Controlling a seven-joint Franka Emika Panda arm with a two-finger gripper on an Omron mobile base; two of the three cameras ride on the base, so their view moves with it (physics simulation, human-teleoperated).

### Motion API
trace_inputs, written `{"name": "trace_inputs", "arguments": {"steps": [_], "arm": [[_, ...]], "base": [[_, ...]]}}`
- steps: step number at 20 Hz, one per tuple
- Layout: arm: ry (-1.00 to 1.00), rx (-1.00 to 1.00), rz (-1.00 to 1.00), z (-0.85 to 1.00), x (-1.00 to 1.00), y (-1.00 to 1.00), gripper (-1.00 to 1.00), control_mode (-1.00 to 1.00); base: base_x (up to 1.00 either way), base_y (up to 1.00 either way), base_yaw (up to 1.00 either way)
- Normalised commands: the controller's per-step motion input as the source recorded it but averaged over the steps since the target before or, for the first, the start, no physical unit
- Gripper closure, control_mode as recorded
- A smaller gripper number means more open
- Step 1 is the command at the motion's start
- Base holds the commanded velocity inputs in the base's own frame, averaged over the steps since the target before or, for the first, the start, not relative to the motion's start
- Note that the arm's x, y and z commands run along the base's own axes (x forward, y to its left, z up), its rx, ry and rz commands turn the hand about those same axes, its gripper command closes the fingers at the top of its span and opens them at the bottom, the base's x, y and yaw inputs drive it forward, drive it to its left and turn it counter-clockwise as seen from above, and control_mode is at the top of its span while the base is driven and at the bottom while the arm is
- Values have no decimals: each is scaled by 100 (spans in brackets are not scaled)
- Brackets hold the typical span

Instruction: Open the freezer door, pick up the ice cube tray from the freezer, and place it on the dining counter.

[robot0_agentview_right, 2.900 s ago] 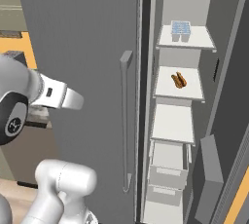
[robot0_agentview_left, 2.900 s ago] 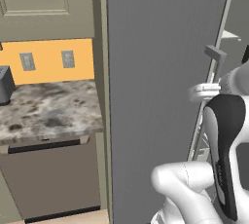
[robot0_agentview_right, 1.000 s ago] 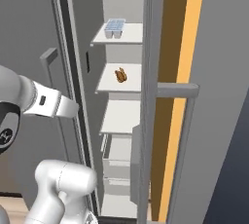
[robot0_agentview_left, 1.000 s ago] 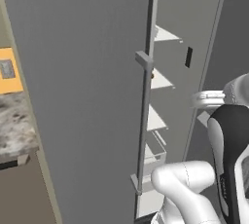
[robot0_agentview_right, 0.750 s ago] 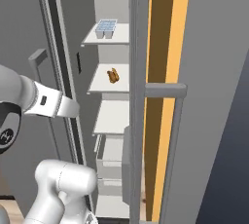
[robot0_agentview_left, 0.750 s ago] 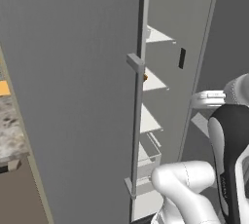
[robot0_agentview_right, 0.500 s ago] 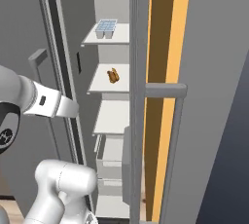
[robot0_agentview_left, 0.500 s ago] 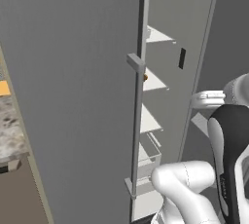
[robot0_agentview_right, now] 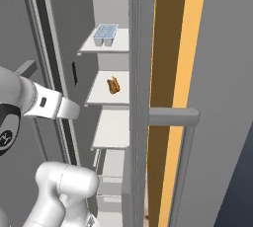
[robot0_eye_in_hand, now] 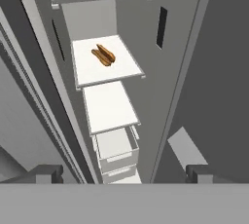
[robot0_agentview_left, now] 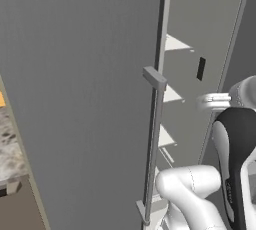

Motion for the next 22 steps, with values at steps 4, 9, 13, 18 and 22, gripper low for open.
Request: {"name": "trace_inputs", "arguments": {"steps": [4,9,13,18,22], "arm": [[0,0,0,0,0,0,-100,100],[0,0,0,0,0,0,-100,100],[0,0,0,0,0,0,-100,100],[0,0,0,0,0,0,-100,100],[0,0,0,0,0,0,-100,-100]], "base": [[75,0,0],[15,0,0],[0,0,0],[0,0,0],[0,0,0]]}}
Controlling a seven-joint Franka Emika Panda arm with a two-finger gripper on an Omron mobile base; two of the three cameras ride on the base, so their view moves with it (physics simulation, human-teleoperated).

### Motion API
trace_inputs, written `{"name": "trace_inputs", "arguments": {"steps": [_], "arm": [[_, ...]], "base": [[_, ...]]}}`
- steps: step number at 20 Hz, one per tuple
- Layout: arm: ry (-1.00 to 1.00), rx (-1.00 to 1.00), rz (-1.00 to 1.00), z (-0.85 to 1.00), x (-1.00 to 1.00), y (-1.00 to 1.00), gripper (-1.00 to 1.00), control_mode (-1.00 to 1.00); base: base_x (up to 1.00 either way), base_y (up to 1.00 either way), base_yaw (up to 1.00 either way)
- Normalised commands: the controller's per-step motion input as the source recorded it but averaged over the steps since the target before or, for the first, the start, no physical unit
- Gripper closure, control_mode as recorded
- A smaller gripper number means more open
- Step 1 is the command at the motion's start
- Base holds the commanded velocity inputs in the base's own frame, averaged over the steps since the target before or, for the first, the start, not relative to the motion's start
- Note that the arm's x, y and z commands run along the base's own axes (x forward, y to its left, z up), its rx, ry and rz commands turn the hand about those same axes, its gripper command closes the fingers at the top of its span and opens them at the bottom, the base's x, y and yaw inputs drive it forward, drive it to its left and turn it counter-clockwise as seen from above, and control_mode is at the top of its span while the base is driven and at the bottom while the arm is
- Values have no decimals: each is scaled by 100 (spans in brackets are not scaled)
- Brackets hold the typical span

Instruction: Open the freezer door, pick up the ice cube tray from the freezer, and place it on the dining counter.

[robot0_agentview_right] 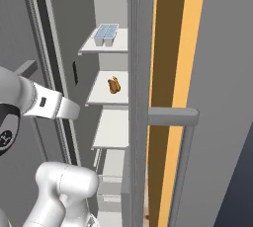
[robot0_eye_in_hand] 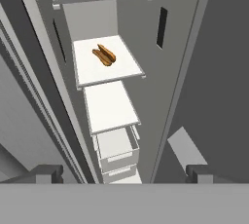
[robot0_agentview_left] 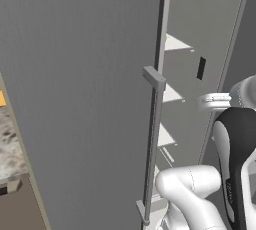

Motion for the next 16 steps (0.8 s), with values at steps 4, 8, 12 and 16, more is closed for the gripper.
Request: {"name": "trace_inputs", "arguments": {"steps": [4,8,12,16], "arm": [[0,0,0,0,0,0,-100,-100],[0,0,0,0,0,0,-100,-100],[0,1,0,0,-5,-1,-100,-100],[-5,11,-1,1,0,-5,-100,-100]], "base": [[0,0,0],[0,0,0],[0,0,0],[0,0,0]]}}
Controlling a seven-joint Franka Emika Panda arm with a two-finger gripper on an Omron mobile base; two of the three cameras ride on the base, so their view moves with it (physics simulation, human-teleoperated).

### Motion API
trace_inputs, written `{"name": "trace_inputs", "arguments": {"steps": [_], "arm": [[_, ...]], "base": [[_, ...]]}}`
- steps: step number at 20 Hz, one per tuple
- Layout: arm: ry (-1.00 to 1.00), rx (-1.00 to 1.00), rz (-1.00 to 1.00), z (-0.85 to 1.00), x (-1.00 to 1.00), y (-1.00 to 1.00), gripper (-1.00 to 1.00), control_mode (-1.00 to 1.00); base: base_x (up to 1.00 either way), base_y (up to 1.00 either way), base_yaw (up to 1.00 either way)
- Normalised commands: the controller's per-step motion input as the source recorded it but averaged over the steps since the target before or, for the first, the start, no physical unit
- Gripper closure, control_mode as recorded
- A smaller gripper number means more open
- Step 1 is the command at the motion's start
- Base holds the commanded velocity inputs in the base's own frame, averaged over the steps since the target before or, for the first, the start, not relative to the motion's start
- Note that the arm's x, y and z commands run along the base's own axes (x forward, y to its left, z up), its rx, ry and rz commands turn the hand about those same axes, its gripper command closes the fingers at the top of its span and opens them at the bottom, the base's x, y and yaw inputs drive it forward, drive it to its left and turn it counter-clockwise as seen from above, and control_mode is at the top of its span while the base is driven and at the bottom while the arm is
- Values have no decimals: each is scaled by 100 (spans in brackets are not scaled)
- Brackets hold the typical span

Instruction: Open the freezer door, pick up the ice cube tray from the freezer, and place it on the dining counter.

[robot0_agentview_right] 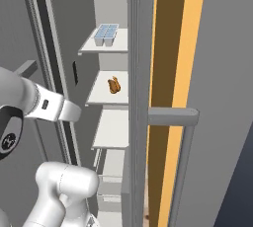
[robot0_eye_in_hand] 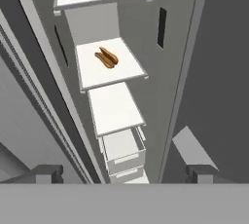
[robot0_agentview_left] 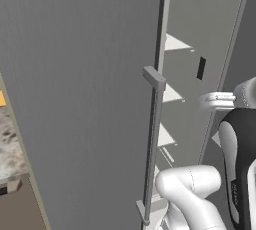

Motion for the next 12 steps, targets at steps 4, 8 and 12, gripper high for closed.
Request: {"name": "trace_inputs", "arguments": {"steps": [4,8,12], "arm": [[-12,17,-8,12,0,0,-100,-100],[-13,18,-9,17,0,0,-100,-100],[-9,19,-11,28,1,0,-100,-100]], "base": [[0,0,0],[0,0,0],[0,0,0]]}}
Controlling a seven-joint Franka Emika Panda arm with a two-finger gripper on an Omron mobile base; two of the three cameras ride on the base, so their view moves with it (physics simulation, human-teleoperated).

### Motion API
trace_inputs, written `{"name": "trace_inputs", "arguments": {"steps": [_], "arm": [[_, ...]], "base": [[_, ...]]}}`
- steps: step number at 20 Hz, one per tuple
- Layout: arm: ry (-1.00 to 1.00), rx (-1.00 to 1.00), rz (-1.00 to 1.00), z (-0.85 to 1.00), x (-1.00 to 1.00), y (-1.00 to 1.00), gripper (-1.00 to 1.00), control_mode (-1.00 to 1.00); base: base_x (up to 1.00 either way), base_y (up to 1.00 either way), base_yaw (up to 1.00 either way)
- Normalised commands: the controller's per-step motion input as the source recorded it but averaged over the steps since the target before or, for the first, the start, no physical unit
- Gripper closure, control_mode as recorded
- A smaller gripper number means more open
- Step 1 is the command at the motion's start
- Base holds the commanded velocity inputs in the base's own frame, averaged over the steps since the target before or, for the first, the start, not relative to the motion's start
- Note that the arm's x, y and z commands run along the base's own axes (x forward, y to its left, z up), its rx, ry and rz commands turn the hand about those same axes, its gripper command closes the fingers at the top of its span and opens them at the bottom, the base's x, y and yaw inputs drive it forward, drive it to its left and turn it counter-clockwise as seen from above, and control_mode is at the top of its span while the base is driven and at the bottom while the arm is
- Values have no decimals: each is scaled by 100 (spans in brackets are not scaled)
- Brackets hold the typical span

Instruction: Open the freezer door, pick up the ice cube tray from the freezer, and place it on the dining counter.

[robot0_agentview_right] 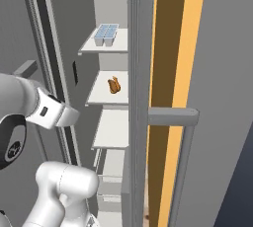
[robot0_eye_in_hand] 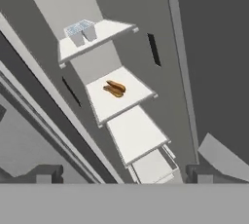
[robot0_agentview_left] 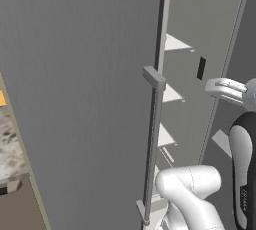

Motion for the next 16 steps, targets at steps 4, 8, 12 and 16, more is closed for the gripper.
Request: {"name": "trace_inputs", "arguments": {"steps": [4,8,12,16], "arm": [[-8,20,-13,24,6,0,-100,-100],[-6,17,-15,19,18,1,-100,-100],[-4,19,-13,16,26,0,-100,-100],[0,21,-5,14,26,1,-100,-100]], "base": [[0,0,0],[0,0,0],[0,0,0],[0,0,0]]}}
